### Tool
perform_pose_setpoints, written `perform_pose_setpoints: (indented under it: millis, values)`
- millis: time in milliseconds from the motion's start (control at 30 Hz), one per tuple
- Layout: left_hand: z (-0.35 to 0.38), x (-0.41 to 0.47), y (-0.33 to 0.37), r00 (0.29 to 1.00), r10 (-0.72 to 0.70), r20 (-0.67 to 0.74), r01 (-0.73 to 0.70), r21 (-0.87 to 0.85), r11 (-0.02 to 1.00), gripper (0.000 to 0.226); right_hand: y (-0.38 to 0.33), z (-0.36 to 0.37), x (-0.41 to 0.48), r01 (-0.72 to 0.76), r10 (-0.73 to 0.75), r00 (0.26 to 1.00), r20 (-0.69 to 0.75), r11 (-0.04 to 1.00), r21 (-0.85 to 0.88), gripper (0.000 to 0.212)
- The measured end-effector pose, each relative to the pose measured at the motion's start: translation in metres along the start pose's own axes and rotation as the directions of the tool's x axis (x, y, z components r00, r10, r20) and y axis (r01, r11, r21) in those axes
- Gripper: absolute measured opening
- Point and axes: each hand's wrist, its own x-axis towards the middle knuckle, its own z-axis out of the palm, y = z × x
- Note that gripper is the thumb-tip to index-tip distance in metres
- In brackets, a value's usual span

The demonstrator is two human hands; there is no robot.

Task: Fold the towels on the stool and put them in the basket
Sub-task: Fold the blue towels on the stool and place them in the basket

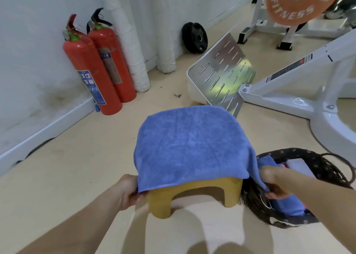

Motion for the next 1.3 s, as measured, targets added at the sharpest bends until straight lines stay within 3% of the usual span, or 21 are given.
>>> perform_pose_setpoints:
  millis: [100,200,233,300,367,400,500,633,700,767,834,900,967,1100,1167,1200,1267,1300]
  values:
    - [-0.011,0.003,0.017,0.994,0.063,-0.093,-0.07,-0.079,0.994,0.014,-0.006,-0.005,-0.005,0.044,-0.04,0.997,-0.063,0.997,0.067,0.026]
    - [-0.027,0.001,0.046,0.964,0.162,-0.211,-0.205,-0.206,0.957,0.01,-0.02,-0.013,-0.01,0.149,-0.133,0.988,-0.079,0.953,0.262,0.028]
    - [-0.032,-0.002,0.058,0.948,0.228,-0.222,-0.281,-0.249,0.927,0.018,-0.024,-0.016,-0.015,0.174,-0.154,0.984,-0.085,0.916,0.362,0.03]
    - [-0.039,-0.014,0.085,0.879,0.365,-0.307,-0.456,-0.322,0.83,0.04,-0.036,-0.025,-0.034,0.255,-0.238,0.966,-0.102,0.802,0.541,0.036]
    - [-0.04,-0.037,0.114,0.753,0.515,-0.409,-0.646,-0.313,0.696,0.037,-0.054,-0.037,-0.068,0.343,-0.398,0.915,-0.062,0.69,0.638,0.027]
    - [-0.037,-0.053,0.128,0.696,0.597,-0.398,-0.713,-0.287,0.64,0.028,-0.064,-0.043,-0.087,0.374,-0.489,0.872,-0.02,0.638,0.673,0.022]
    - [-0.016,-0.095,0.147,0.553,0.793,-0.253,-0.832,-0.217,0.511,0.026,-0.088,-0.055,-0.144,0.482,-0.721,0.688,0.075,0.533,0.695,0.052]
    - [0.02,-0.132,0.138,0.38,0.923,0.062,-0.913,-0.139,0.385,0.029,-0.119,-0.032,-0.197,0.75,-0.871,0.491,0.006,0.426,0.505,0.025]
    - [0.034,-0.131,0.129,0.387,0.908,0.162,-0.913,-0.074,0.402,0.046,-0.129,-0.013,-0.204,0.874,-0.892,0.45,-0.044,0.429,0.227,0.019]
    - [0.045,-0.12,0.116,0.461,0.864,0.201,-0.887,0.092,0.452,0.049,-0.126,-0.005,-0.19,0.876,-0.868,0.465,-0.175,0.48,-0.054,0.013]
    - [0.05,-0.107,0.097,0.548,0.79,0.274,-0.834,0.252,0.491,0.027,-0.109,-0.008,-0.169,0.765,-0.795,0.567,-0.214,0.605,-0.222,0.039]
    - [0.048,-0.093,0.078,0.605,0.732,0.313,-0.785,0.384,0.485,0.016,-0.094,-0.007,-0.156,0.642,-0.702,0.703,-0.114,0.696,-0.322,0.063]
    - [0.046,-0.084,0.071,0.584,0.756,0.296,-0.786,0.437,0.437,0.024,-0.089,-0.002,-0.147,0.571,-0.676,0.736,-0.035,0.647,-0.505,0.058]
    - [0.046,-0.081,0.074,0.563,0.781,0.271,-0.8,0.416,0.432,0.021,-0.091,0.009,-0.144,0.42,-0.785,0.6,-0.154,0.472,-0.775,0.013]
    - [0.045,-0.081,0.073,0.582,0.774,0.247,-0.795,0.374,0.478,0.015,-0.09,0.01,-0.142,0.425,-0.813,0.539,-0.221,0.488,-0.762,0.014]
    - [0.044,-0.082,0.072,0.592,0.775,0.221,-0.795,0.314,0.518,0.011,-0.091,0.011,-0.143,0.503,-0.821,0.503,-0.27,0.532,-0.681,0.014]
    - [0.043,-0.085,0.071,0.591,0.796,0.129,-0.805,0.149,0.574,0.007,-0.1,0.017,-0.157,0.772,-0.783,0.482,-0.394,0.592,-0.231,0.013]
    - [0.043,-0.09,0.072,0.575,0.814,0.081,-0.818,0.086,0.569,0.008,-0.106,0.024,-0.17,0.837,-0.754,0.52,-0.402,0.543,0.066,0.011]
